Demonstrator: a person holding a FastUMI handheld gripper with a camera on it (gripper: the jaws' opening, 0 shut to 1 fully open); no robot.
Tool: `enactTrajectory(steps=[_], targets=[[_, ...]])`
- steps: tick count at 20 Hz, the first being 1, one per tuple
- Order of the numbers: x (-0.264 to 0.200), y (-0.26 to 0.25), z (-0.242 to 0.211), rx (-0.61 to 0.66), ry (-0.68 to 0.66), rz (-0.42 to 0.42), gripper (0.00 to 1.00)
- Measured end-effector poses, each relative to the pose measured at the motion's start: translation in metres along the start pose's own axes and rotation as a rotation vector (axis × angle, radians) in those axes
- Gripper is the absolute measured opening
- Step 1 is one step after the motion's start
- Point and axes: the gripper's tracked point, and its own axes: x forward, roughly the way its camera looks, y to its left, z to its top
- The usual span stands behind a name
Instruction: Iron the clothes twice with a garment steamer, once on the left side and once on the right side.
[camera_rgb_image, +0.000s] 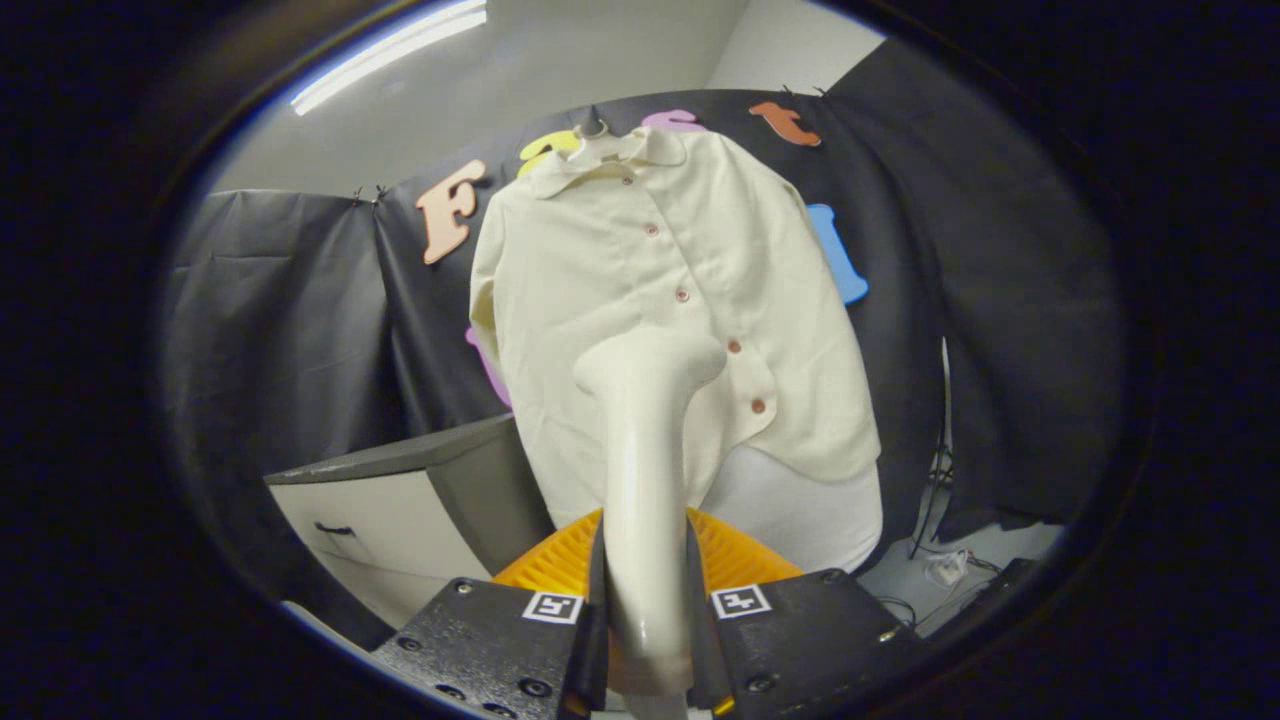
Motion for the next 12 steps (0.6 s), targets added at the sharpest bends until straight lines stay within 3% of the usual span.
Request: enactTrajectory(steps=[5,12], targets=[[0.011,-0.011,0.072,-0.074,-0.072,-0.043,0.32],[0.068,-0.041,0.156,-0.047,-0.145,-0.097,0.32]])
